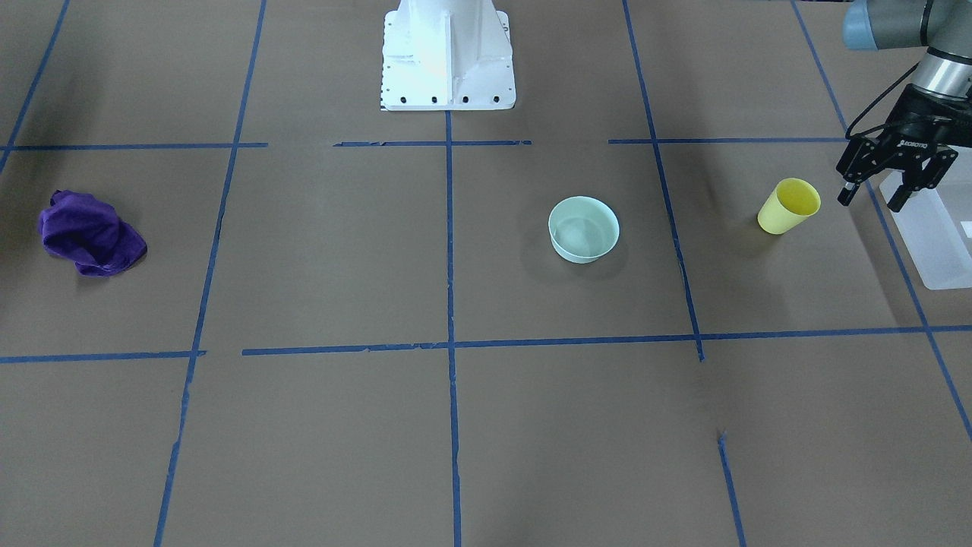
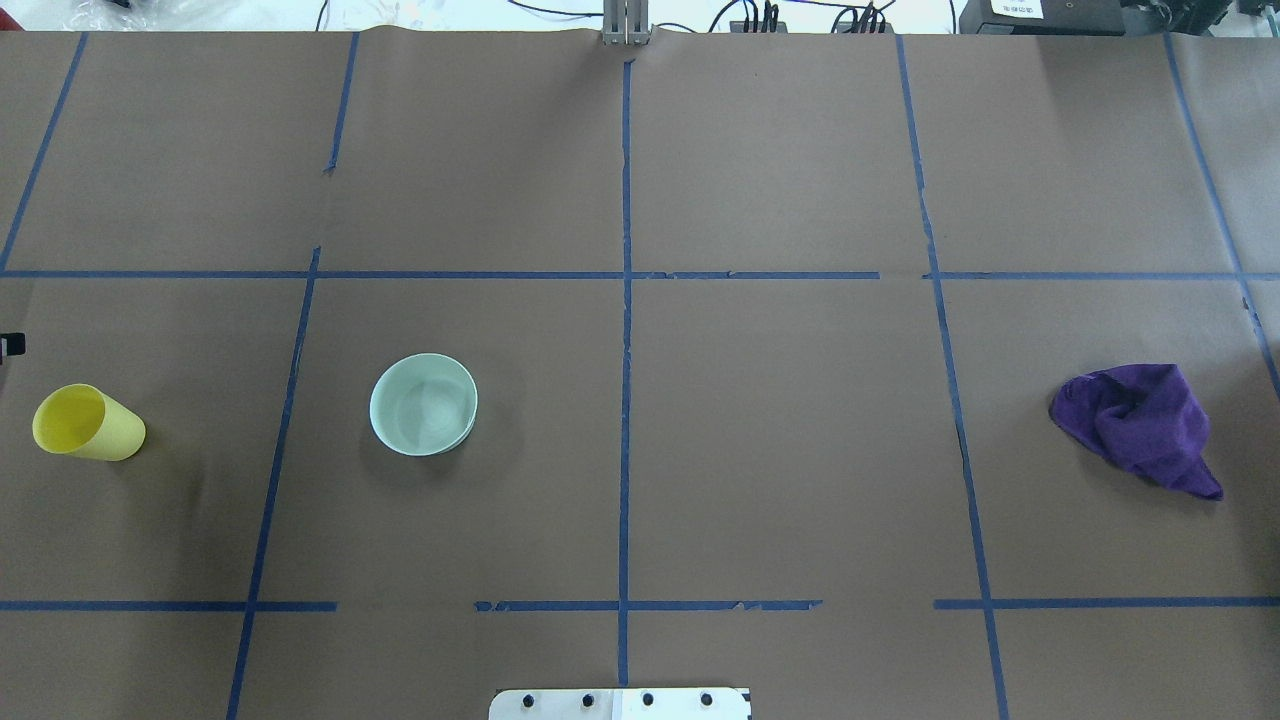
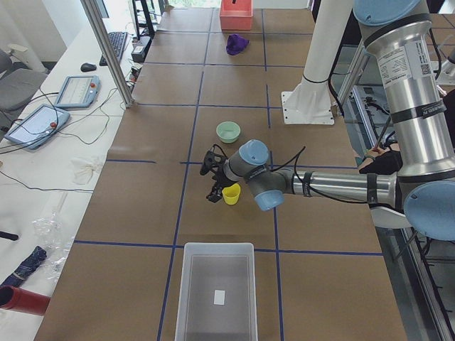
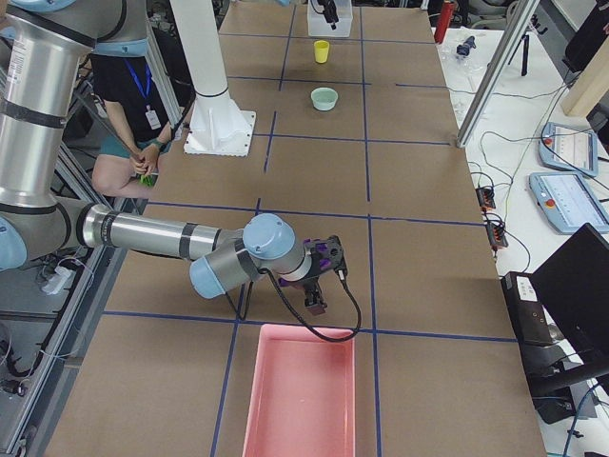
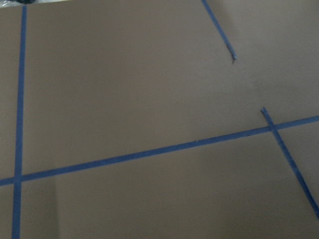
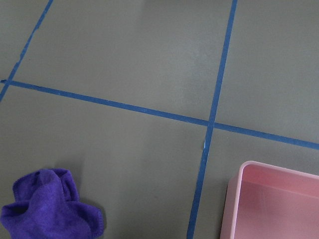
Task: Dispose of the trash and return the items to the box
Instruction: 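Grasp the yellow cup with the left gripper and lift it away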
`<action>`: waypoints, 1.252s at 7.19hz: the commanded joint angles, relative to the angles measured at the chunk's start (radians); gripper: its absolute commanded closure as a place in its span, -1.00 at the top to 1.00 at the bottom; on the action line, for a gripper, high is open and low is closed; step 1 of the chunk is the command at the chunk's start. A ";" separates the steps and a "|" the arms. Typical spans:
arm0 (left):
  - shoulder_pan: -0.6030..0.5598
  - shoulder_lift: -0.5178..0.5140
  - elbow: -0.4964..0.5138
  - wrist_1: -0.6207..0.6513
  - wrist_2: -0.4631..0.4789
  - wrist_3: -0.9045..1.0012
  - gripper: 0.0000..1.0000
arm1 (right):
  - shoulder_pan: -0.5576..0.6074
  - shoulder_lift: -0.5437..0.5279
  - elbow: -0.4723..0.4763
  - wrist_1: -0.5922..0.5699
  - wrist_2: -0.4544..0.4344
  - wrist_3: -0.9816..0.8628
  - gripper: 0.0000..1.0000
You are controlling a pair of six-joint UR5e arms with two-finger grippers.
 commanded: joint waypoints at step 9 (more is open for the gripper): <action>0.169 0.018 0.037 -0.018 0.021 -0.051 -1.00 | -0.002 -0.018 -0.006 0.004 0.001 -0.010 1.00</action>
